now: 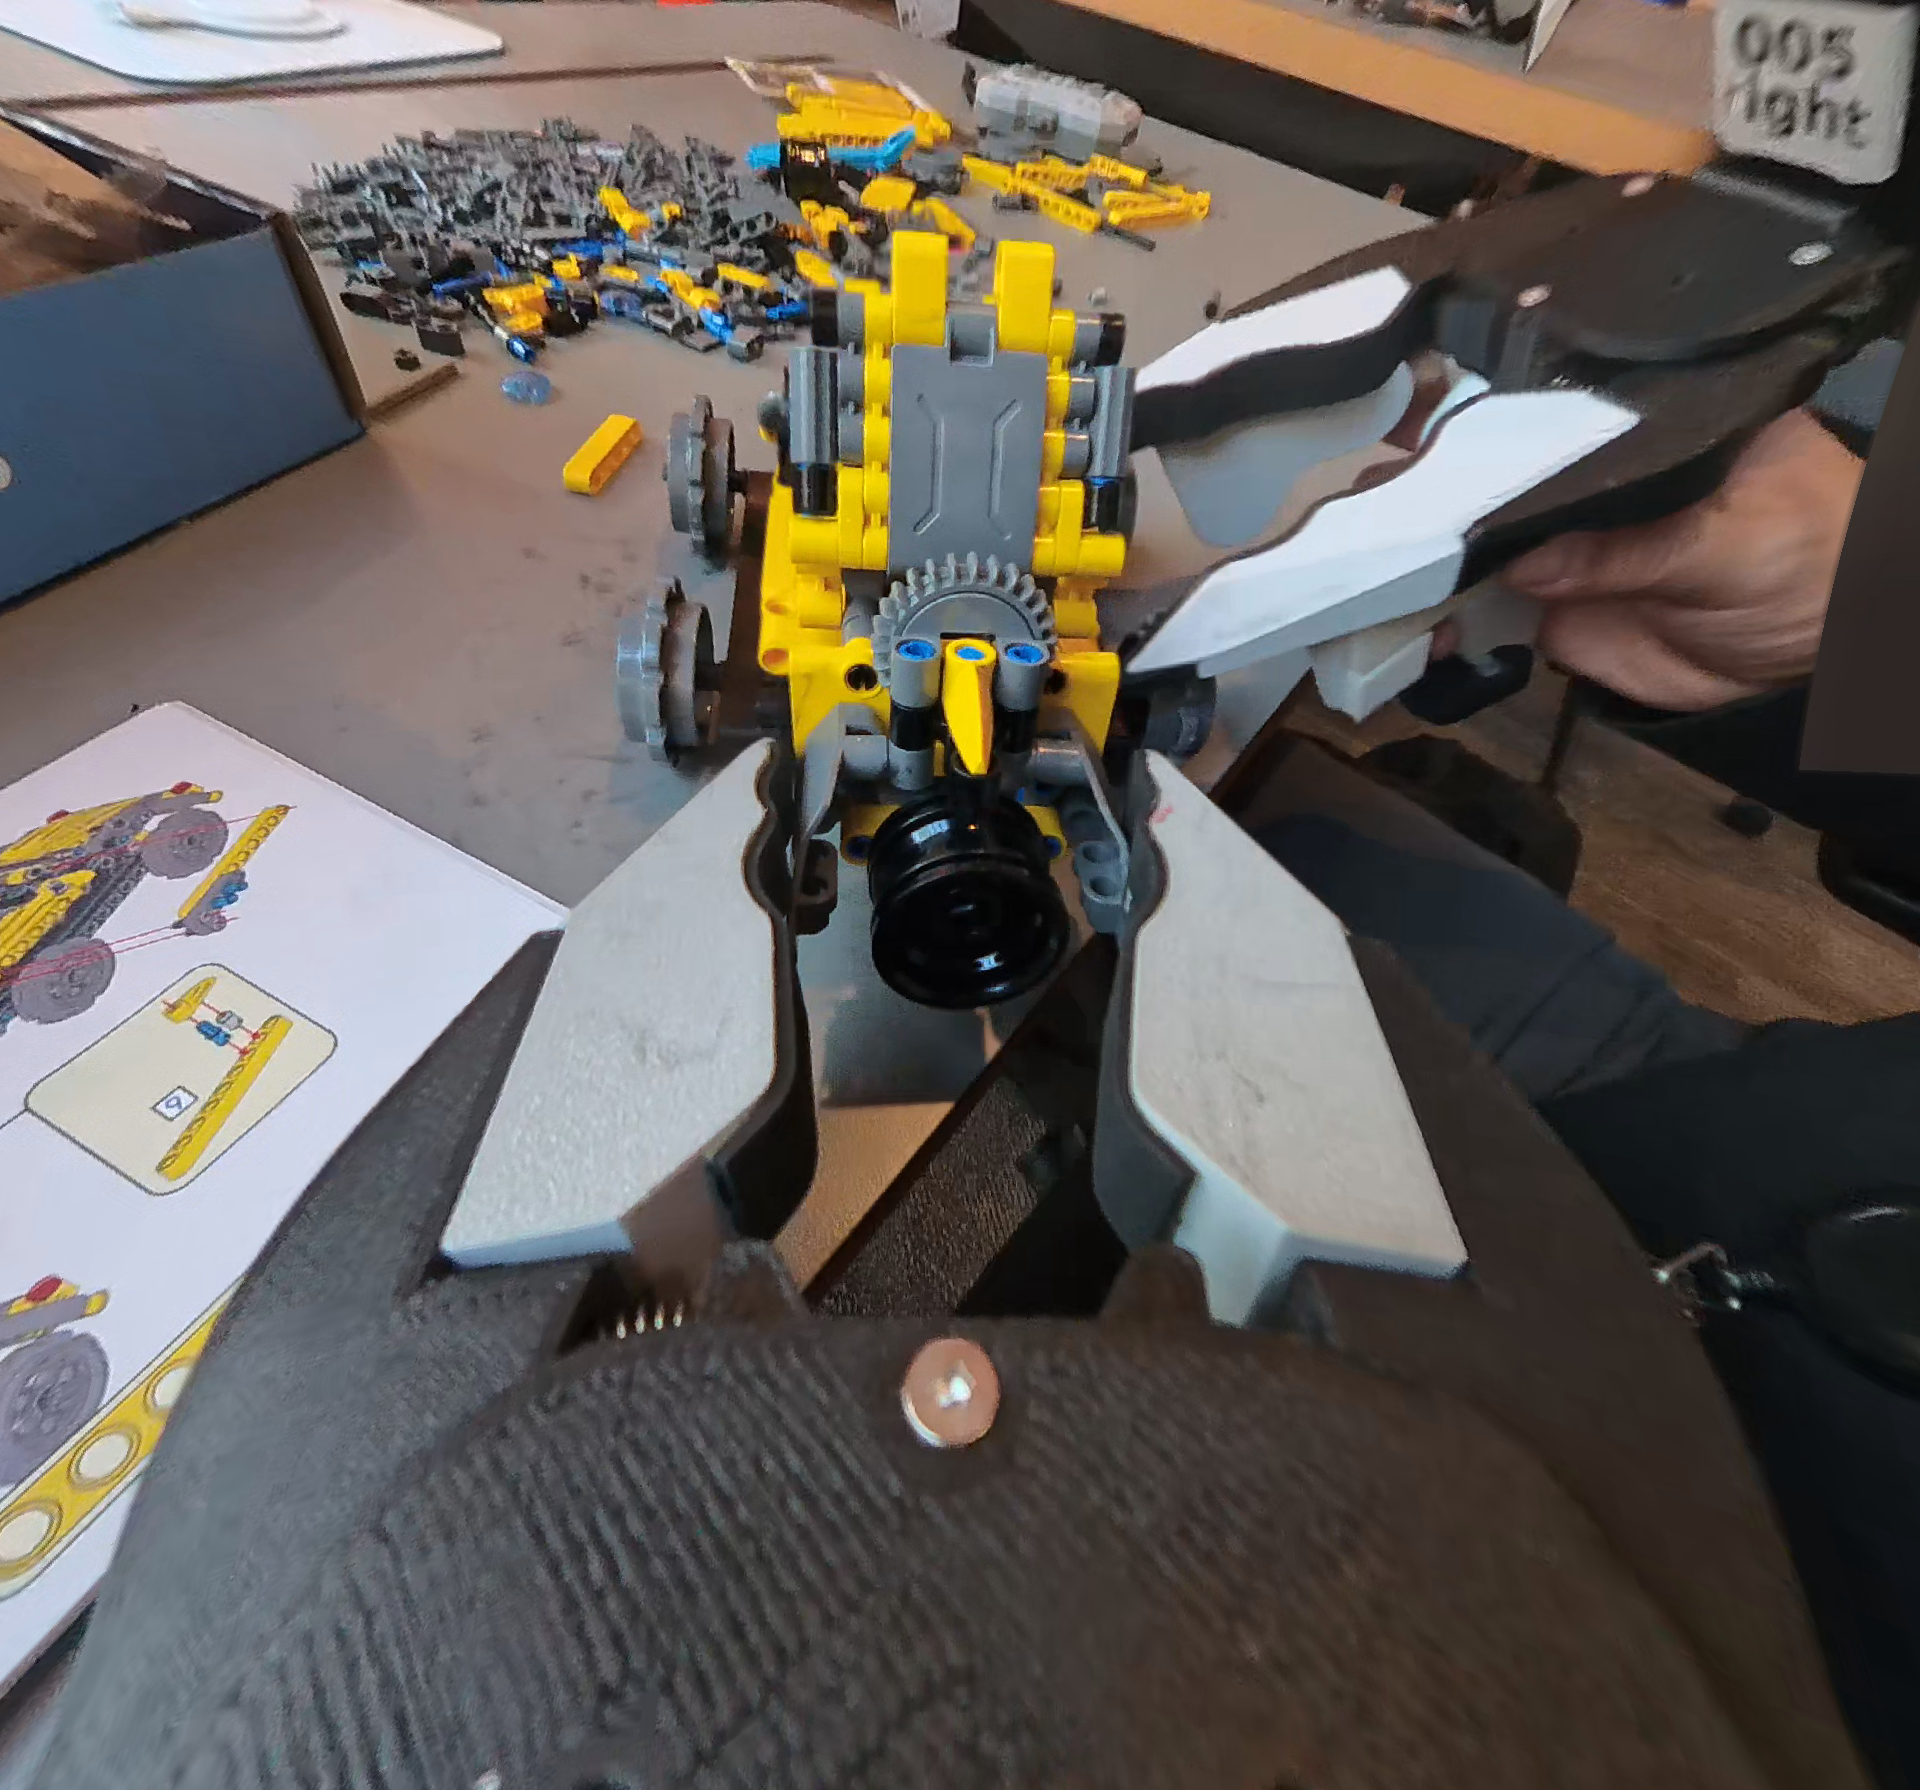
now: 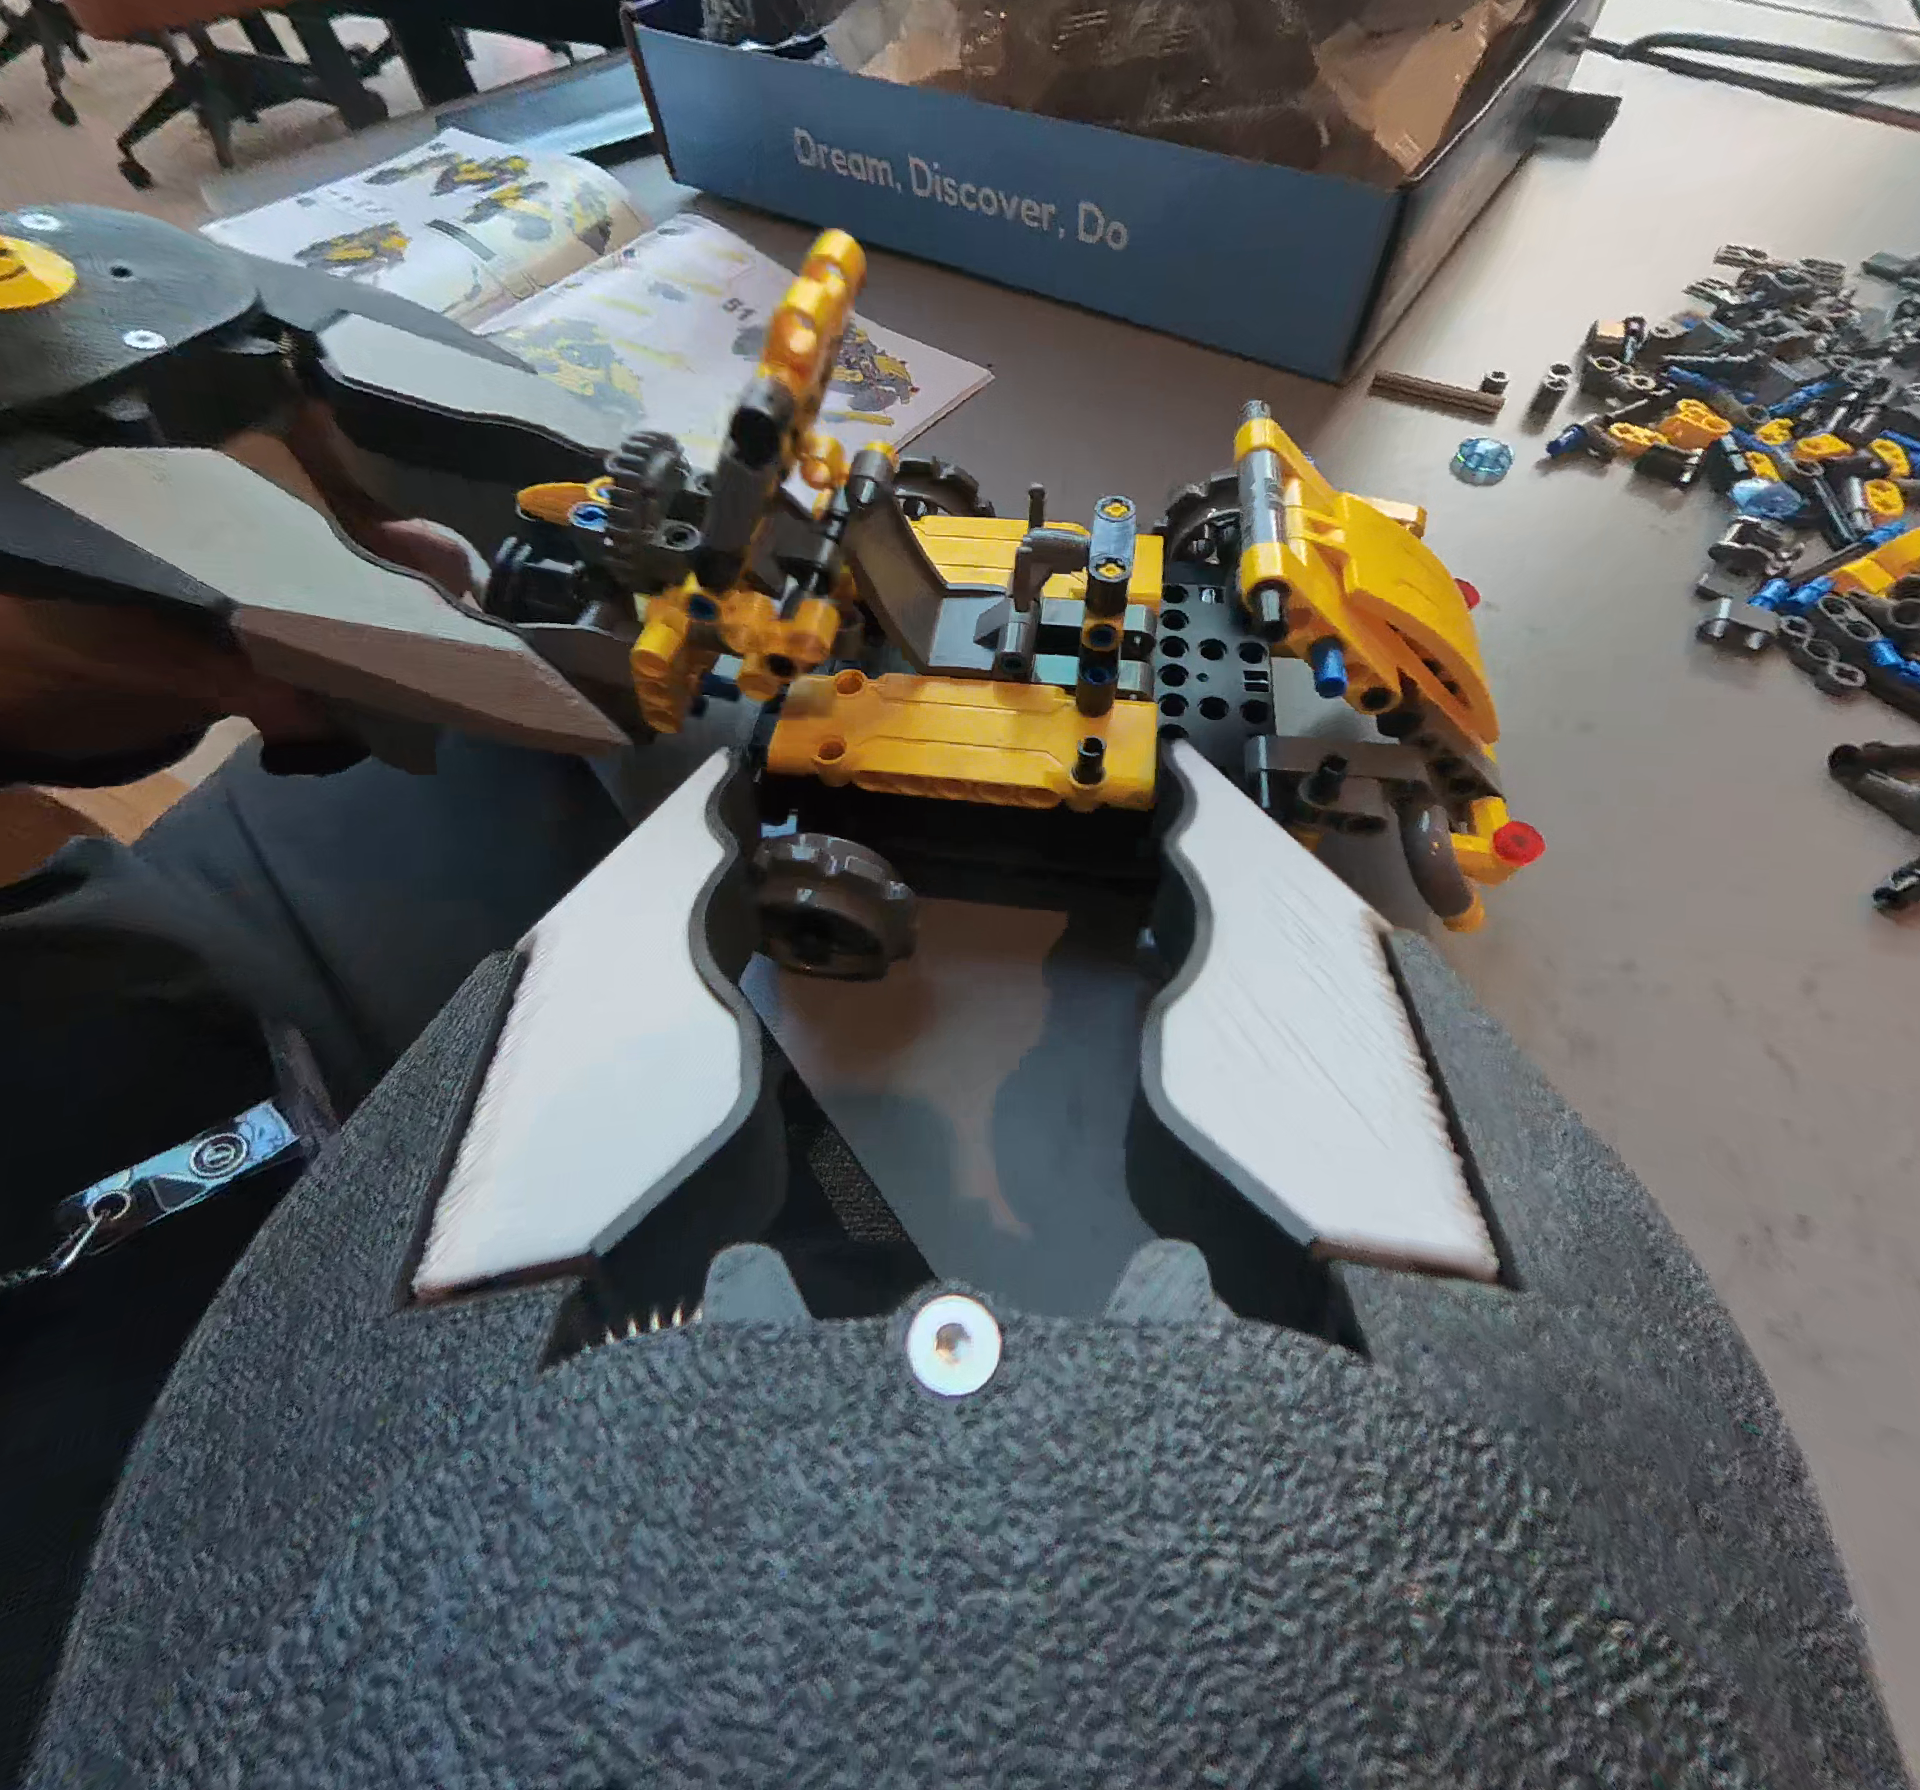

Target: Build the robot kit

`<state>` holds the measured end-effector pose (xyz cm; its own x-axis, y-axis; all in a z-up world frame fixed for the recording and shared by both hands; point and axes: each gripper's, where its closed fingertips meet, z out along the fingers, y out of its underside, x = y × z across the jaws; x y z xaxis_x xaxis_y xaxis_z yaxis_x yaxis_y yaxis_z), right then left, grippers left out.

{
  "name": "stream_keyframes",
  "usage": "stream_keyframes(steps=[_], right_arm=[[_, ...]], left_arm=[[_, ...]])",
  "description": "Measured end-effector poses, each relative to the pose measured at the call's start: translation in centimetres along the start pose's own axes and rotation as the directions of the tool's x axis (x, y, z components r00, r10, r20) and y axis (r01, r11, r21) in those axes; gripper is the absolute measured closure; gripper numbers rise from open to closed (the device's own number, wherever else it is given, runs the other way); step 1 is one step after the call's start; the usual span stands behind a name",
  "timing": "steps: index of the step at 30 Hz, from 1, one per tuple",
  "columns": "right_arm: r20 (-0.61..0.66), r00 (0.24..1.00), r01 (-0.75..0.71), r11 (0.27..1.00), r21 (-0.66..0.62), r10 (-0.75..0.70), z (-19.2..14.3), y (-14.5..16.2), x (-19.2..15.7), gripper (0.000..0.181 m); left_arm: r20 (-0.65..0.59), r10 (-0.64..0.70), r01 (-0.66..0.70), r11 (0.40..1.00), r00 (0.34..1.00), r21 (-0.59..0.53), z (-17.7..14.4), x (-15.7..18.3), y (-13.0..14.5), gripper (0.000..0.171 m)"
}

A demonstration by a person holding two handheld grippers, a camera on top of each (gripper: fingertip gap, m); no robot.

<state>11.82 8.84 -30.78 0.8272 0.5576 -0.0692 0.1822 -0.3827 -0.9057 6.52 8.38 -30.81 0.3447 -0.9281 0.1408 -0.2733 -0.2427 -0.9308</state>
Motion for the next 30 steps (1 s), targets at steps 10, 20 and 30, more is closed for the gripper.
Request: stream_keyframes(steps=[10, 20, 30], right_arm=[[0.008, 1.000, 0.007, 1.000, -0.026, -0.007, 0.5, 0.3, 0.2, 0.095], [-0.025, 1.000, -0.008, 1.000, 0.000, 0.008, 0.1, -0.4, 0.5, 0.093], [-0.062, 0.997, -0.044, 0.998, 0.046, 0.047, -0.1, -1.4, 1.5, 0.093]], left_arm=[[0.045, 0.112, -0.101, 0.973, 0.993, -0.205, 1.6, -0.4, 1.8, 0.110], [0.043, 0.062, -0.062, 0.998, 0.997, -0.016, 1.2, -0.8, -0.9, 0.112], [0.024, 0.052, -0.051, 0.998, 0.998, -0.041, 1.5, -1.0, -0.9, 0.112]])
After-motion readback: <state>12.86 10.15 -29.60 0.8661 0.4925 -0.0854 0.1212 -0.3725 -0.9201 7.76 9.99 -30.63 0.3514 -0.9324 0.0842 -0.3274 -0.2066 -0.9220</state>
